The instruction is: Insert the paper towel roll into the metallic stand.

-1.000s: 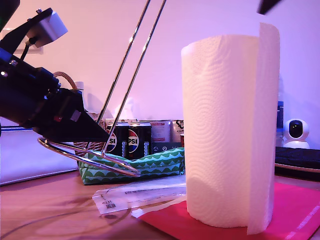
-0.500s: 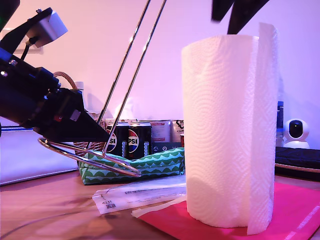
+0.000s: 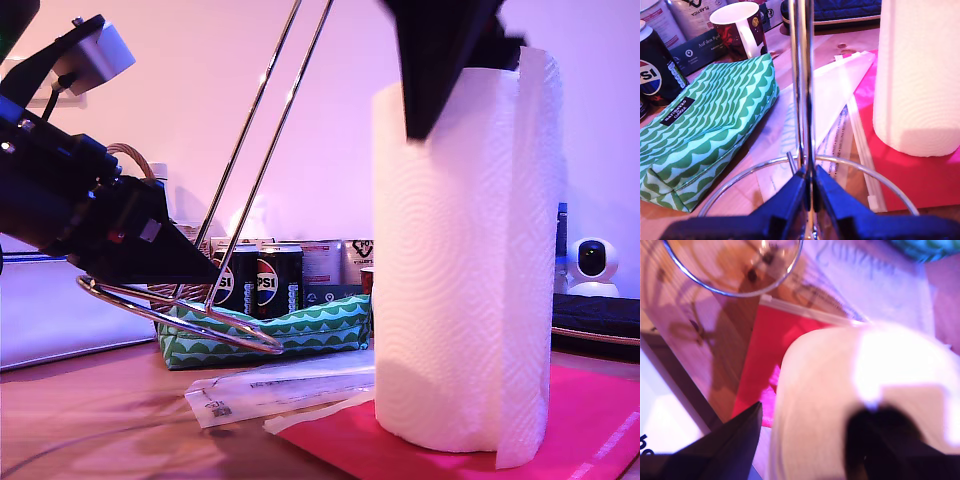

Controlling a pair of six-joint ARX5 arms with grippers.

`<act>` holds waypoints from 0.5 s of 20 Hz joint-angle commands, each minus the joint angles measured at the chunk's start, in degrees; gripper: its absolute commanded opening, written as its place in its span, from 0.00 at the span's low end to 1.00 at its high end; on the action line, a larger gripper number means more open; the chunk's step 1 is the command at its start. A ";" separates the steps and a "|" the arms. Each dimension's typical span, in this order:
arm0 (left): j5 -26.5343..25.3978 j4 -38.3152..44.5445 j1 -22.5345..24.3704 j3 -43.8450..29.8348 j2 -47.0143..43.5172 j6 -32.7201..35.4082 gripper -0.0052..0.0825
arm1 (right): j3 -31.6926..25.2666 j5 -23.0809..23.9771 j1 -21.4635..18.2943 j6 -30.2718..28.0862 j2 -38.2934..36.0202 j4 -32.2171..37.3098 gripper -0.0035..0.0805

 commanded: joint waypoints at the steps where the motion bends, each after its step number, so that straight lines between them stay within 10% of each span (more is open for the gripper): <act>1: 0.11 1.03 0.17 0.72 -0.87 0.28 0.03 | -0.15 0.02 0.59 0.07 -0.52 -0.13 0.37; 3: 0.11 0.92 0.17 0.72 -0.87 1.09 0.03 | -0.15 0.02 0.52 0.24 -0.55 -0.55 0.04; 10: 0.09 0.98 0.81 0.72 -0.87 3.04 0.03 | 3.85 0.94 0.48 1.09 -2.36 -5.14 0.03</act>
